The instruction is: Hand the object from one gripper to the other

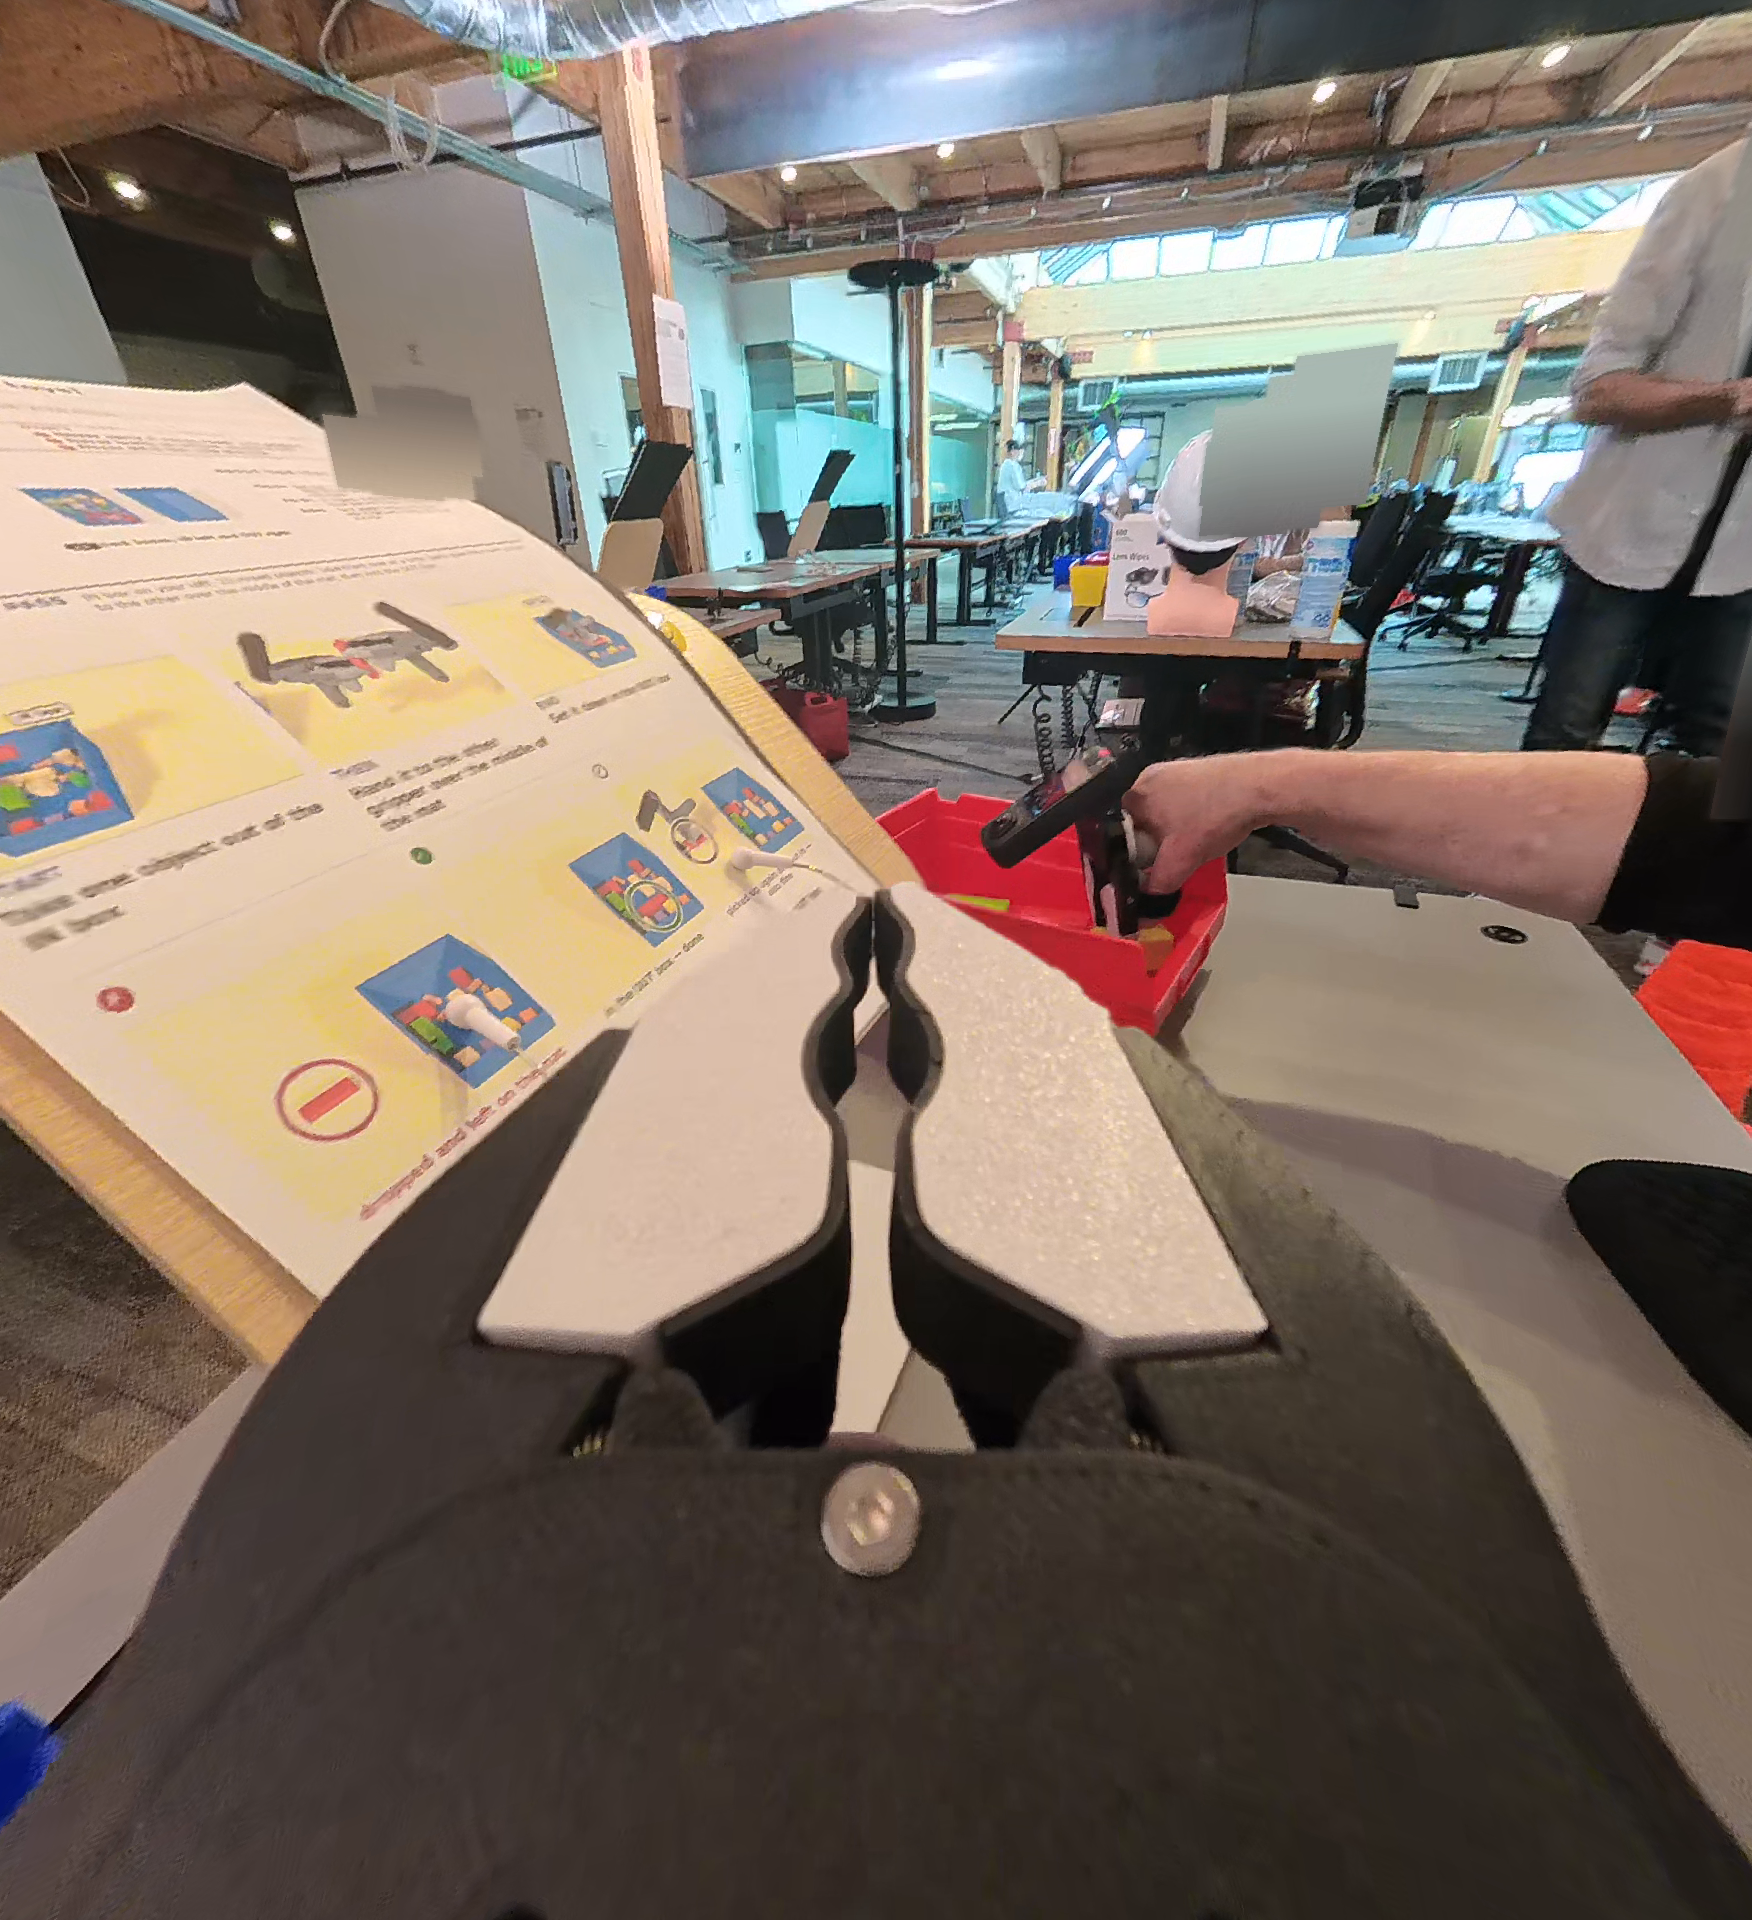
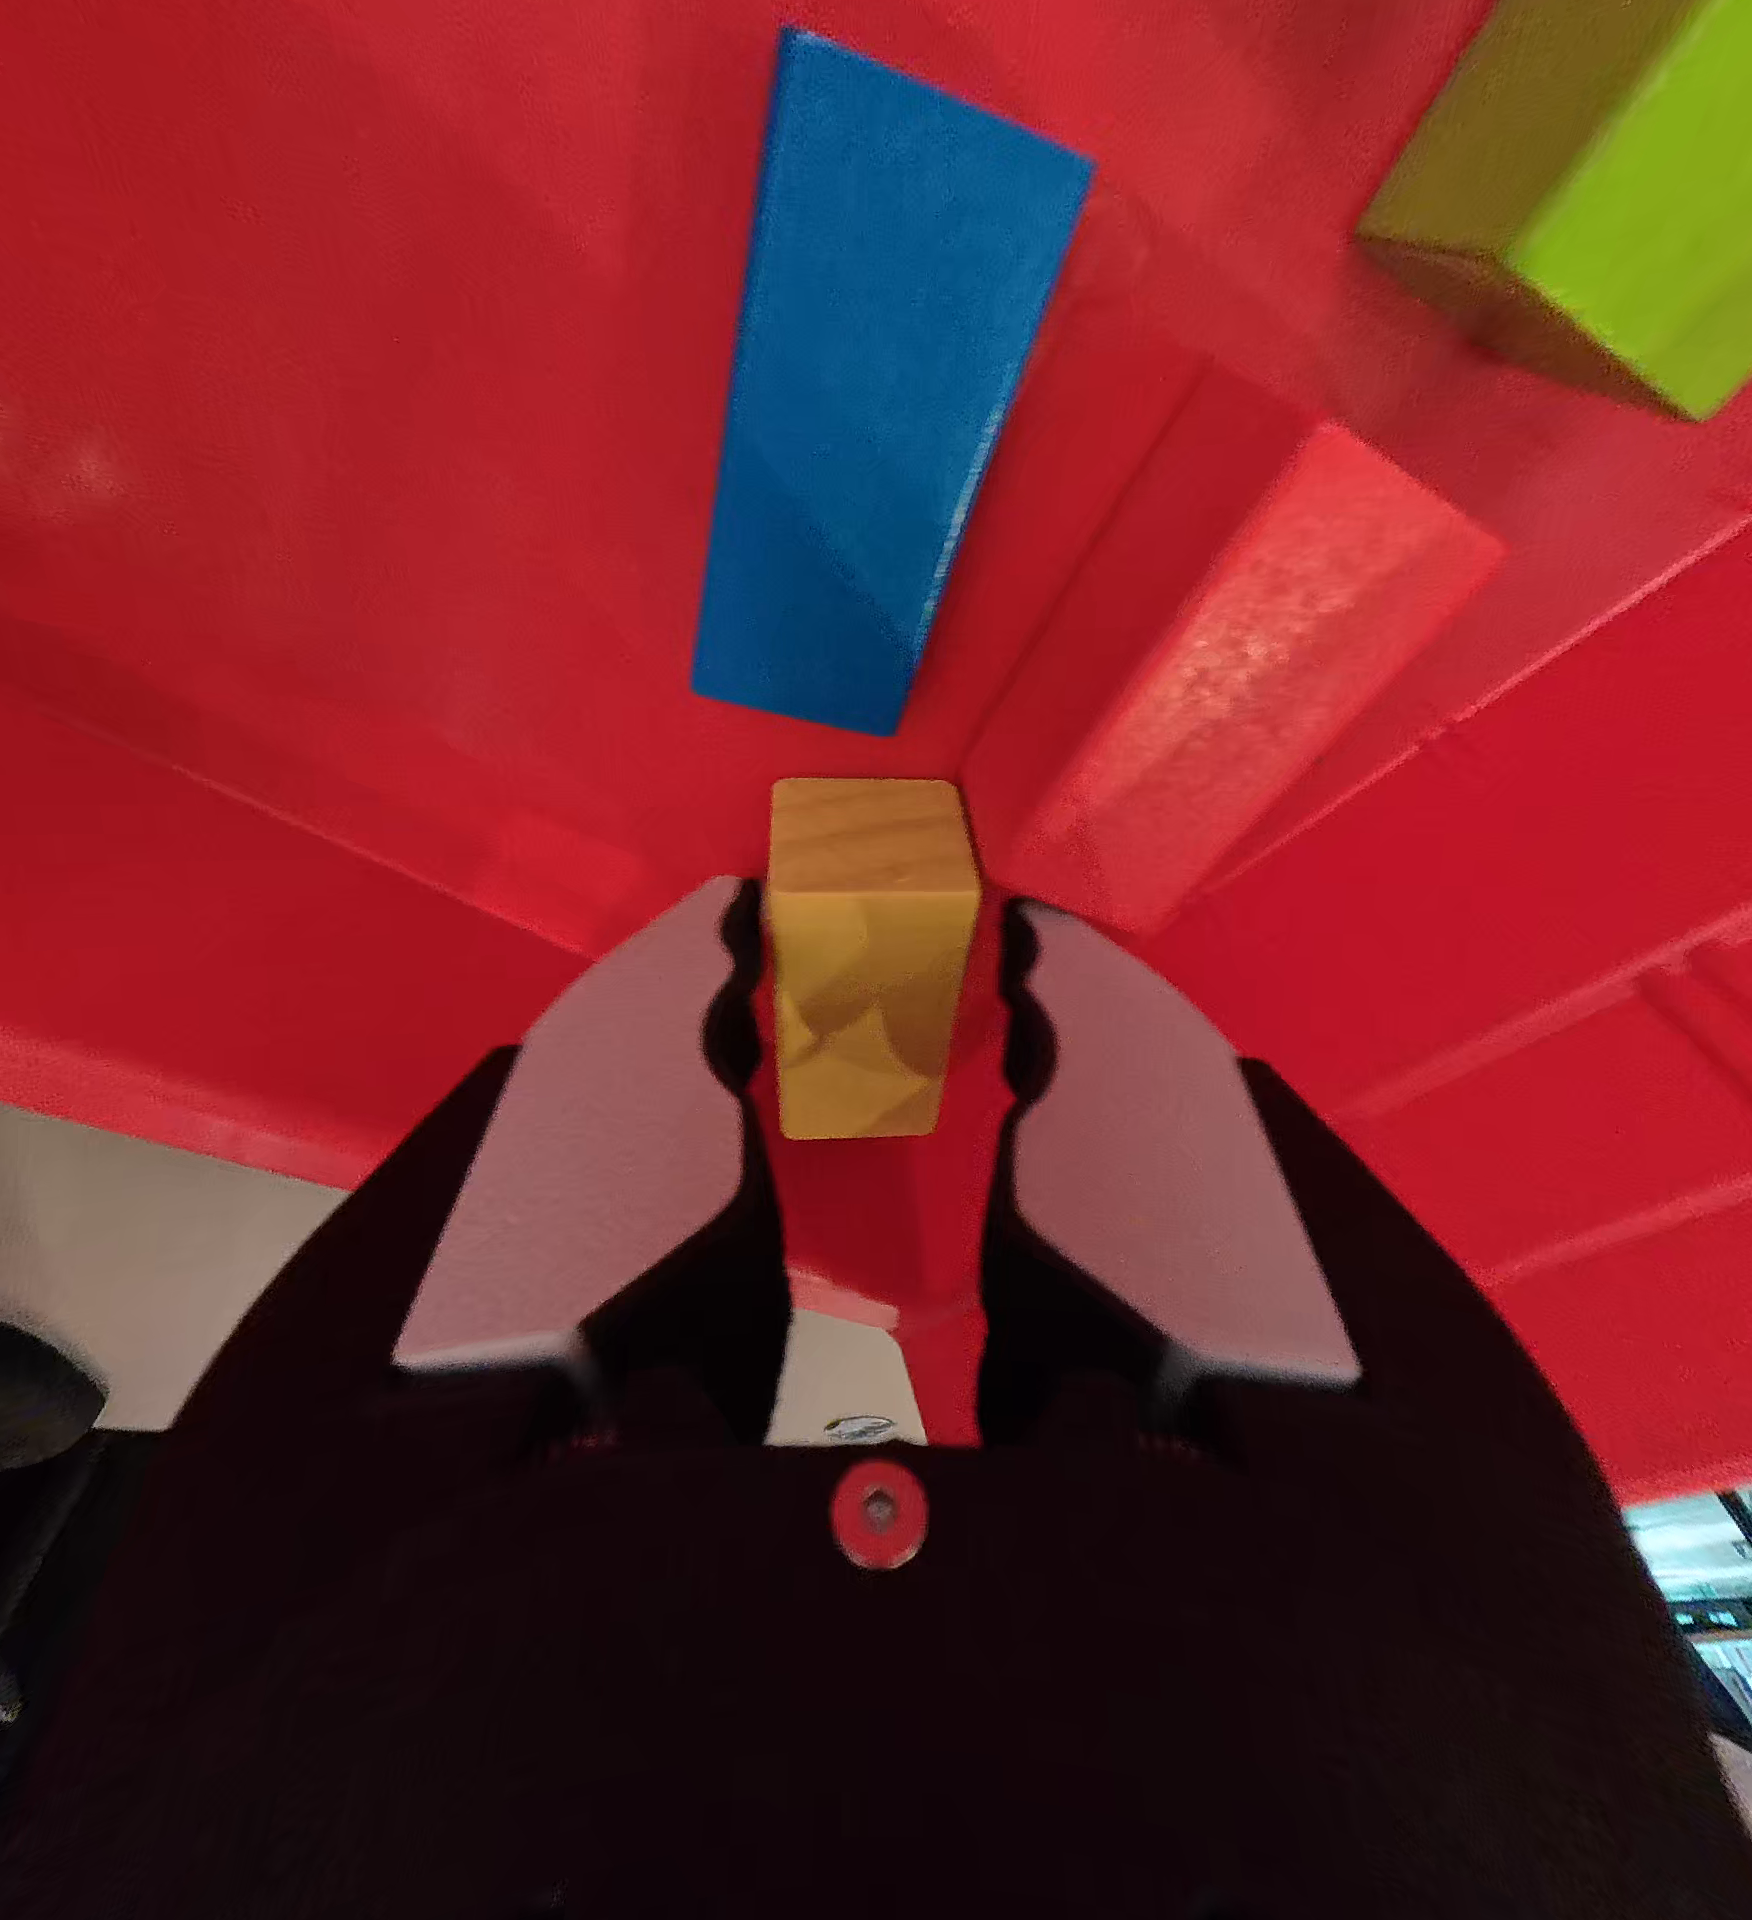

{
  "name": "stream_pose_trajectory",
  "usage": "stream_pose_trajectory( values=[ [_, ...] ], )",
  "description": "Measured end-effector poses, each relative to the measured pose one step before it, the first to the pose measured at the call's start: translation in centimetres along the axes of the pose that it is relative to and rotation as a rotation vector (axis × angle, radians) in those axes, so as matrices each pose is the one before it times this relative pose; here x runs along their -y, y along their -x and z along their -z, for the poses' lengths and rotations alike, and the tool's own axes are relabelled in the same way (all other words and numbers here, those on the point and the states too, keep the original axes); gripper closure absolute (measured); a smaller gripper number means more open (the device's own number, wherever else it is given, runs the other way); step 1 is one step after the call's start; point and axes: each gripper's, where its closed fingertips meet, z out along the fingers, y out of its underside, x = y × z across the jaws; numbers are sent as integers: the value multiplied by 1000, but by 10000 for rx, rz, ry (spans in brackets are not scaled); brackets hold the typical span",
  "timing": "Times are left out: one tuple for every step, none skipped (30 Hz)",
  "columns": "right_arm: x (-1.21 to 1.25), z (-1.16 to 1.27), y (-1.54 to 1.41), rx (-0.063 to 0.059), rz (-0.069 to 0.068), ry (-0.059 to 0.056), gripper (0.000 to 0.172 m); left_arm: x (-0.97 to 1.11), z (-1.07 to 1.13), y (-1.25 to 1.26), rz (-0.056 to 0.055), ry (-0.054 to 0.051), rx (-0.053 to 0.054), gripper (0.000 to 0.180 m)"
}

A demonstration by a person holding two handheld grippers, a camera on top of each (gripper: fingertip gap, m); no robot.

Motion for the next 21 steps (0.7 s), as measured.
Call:
stream_pose_trajectory(
  values=[
    [-61,107,-67,-49,-6,-12,120,-61,236,384,-70,138,227,175],
    [-32,202,-2,-40,22,-74,115,-50,385,512,-81,171,285,172],
    [86,315,-1,-50,12,-164,113,-53,533,796,-52,200,420,166],
    [87,369,59,-4,-14,-182,111,-109,658,1018,-20,225,496,162],
    [-19,425,61,-7,-23,-136,109,-165,766,1204,-10,201,551,160],
    [-25,497,-29,-97,-9,-139,108,-263,789,1421,-18,193,626,158],
    [47,556,-34,-140,-1,-199,107,-486,734,1626,-11,263,696,157],
    [106,587,95,-84,9,-232,107,-799,583,1758,21,407,702,155],
    [102,594,132,-85,23,-224,107,-1050,413,1804,32,500,709,152],
    [60,607,38,-152,3,-208,107,-1162,228,1841,-3,504,747,150],
    [44,607,23,-158,-6,-189,107,-1449,-29,1833,-104,639,755,148],
    [30,578,121,-104,33,-168,108,-1850,-355,1701,-74,846,644,146],
    [15,566,164,-101,70,-152,108,-2010,-606,1500,-38,968,507,143],
    [17,549,118,-151,74,-135,108,-1780,-782,1306,-143,837,425,141],
    [25,525,116,-152,79,-125,108,-1560,-1003,1008,-177,686,253,138],
    [56,457,222,-73,92,-135,109,-1505,-1174,631,-124,696,-19,136],
    [116,402,313,-15,90,-150,109,-1483,-1248,622,-126,765,-12,137],
    [99,345,321,-28,87,-124,109,-1339,-1237,594,-345,718,19,138],
    [51,273,306,-43,108,-74,109,-1268,-1174,685,-423,737,147,137],
    [72,230,311,-30,129,-65,109,-1193,-1117,637,-417,811,147,136],
    [130,196,318,-14,118,-77,110,-970,-1038,455,-510,728,53,135]
  ],
)
